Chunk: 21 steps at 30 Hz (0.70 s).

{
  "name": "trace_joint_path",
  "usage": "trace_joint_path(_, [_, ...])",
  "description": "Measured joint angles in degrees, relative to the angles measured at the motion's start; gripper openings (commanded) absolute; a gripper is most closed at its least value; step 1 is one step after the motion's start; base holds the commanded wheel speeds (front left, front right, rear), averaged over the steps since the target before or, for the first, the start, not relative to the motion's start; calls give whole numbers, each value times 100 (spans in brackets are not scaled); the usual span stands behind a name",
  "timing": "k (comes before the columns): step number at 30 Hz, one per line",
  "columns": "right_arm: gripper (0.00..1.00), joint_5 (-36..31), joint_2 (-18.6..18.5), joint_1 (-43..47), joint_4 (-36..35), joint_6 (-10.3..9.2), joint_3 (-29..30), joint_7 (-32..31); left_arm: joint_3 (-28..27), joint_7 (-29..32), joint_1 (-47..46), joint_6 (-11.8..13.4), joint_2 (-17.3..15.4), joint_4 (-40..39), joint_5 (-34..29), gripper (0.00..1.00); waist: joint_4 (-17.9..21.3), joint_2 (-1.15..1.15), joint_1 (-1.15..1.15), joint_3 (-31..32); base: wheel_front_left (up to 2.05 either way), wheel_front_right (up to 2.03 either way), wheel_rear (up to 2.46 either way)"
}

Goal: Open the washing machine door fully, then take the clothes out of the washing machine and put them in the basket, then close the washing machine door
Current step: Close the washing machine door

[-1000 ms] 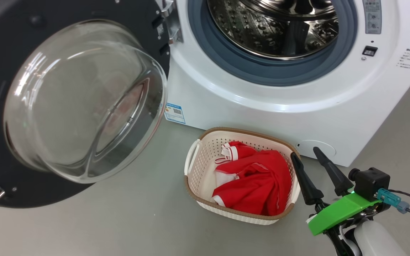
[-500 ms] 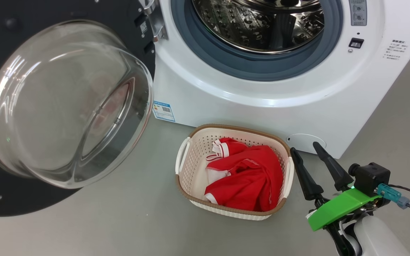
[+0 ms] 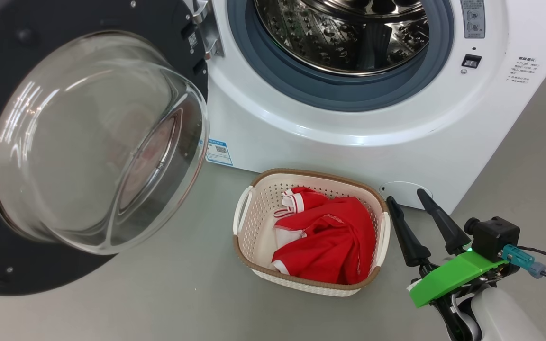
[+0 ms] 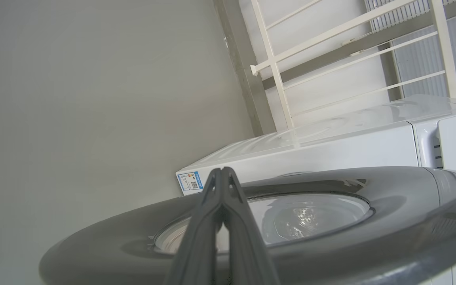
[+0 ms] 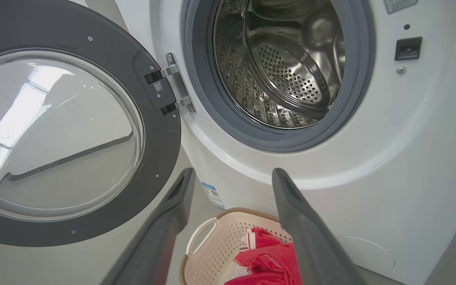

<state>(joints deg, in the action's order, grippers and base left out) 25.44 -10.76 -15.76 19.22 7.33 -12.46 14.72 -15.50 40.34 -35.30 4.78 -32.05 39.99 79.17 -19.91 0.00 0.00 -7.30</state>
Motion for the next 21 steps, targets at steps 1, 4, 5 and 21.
trace_joint_path(1, [100, 0, 4, 0, 0, 0, 2, 0, 12, 59, 35, 1, -4, -55, 1, 0, 1, 0, 0, 6, 0, 0, 0])
trace_joint_path(4, [100, 0, 21, 1, 2, 0, 14, 1, 63, 265, 166, 20, -33, -237, 9, 0, 1, 0, 0, 23, 0, 0, 0])
trace_joint_path(5, [100, 0, 26, 2, 2, 0, 20, 1, 84, 324, 217, 33, -37, -309, 10, 0, -1, 0, 0, 30, 0, 0, 0])
trace_joint_path(21, [100, 0, 137, 79, 27, 0, 82, 0, 549, 1525, 1071, 359, 216, -2074, 349, 0, -69, 0, 0, 335, 0, 0, 0])
